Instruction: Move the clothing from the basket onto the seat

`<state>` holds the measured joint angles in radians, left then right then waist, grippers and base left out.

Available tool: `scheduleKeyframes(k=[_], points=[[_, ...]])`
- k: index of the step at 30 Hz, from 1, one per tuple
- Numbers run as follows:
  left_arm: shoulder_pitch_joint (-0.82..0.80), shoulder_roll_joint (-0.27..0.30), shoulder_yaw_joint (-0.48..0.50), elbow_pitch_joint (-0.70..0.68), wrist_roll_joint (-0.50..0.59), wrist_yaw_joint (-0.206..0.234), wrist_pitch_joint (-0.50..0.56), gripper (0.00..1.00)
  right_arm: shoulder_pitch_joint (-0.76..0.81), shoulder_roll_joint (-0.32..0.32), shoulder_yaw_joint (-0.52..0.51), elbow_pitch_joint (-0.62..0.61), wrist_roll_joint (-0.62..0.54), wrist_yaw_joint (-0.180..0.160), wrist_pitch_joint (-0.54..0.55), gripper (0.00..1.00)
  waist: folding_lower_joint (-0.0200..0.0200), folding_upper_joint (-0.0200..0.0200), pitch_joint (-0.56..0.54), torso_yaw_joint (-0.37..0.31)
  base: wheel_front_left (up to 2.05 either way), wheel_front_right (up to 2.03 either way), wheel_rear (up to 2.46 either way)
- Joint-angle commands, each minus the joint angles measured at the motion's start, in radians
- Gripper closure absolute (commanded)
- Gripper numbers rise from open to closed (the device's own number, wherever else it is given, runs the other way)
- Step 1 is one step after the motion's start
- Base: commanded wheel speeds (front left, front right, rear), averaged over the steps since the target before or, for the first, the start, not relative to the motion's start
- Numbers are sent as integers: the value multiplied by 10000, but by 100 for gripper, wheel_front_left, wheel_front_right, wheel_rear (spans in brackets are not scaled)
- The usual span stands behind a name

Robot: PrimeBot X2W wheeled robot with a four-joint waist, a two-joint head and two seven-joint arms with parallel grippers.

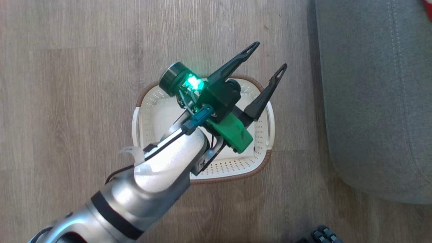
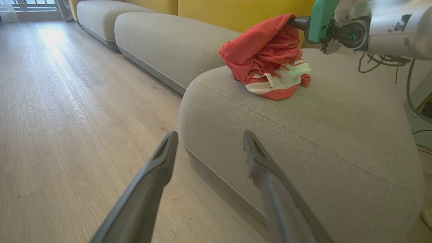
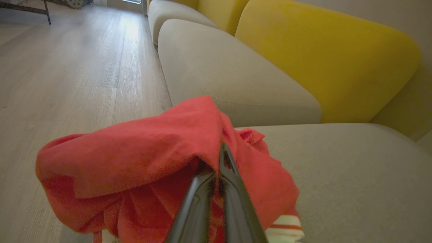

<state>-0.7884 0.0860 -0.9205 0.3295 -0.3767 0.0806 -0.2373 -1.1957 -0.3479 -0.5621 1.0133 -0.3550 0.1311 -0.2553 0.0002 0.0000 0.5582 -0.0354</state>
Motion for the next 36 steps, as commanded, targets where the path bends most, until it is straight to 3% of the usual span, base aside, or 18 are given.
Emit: scheduleKeyframes(k=[1, 8, 9, 10, 11, 12, 25, 36], points=[[-374, 91, 261, -377, 78, 64, 19, 0, -94, -37, -97, -268, -220, -4, -62, 100, -2, 0, 24, -16, 0, 0, 0], [-331, 149, 288, -381, -44, 62, 2, 0, 1, 259, -259, 232, -788, -4, -63, 100, -2, 0, 35, -149, 0, 0, 0], [-318, 165, 291, -372, -55, 69, -2, 0, -14, 303, -263, 239, -821, -4, -63, 88, -2, 0, 29, -178, 0, 0, 0], [-314, 178, 294, -362, -64, 76, -6, 0, -28, 333, -255, 241, -833, -4, -63, 66, -2, 0, 21, -205, 0, 0, 0], [-309, 189, 298, -351, -76, 80, -10, 0, -34, 370, -213, 231, -829, -4, -63, 15, -2, 0, 2, -235, 0, 0, 0], [-304, 197, 304, -340, -95, 81, -13, 0, -19, 411, -147, 200, -808, -4, -63, 0, -2, 0, -24, -264, 0, 0, 0], [195, 314, 943, -217, -644, 392, -167, 0, 1456, 675, 1871, -629, 910, -4, -64, 0, -2, 0, -1190, -740, 0, 0, 0], [1313, 553, 1985, 186, -1260, 917, -235, 0, 2923, 661, 3765, -1645, 2445, -4, -64, 0, -2, 0, -2843, -453, 0, 0, 0]])
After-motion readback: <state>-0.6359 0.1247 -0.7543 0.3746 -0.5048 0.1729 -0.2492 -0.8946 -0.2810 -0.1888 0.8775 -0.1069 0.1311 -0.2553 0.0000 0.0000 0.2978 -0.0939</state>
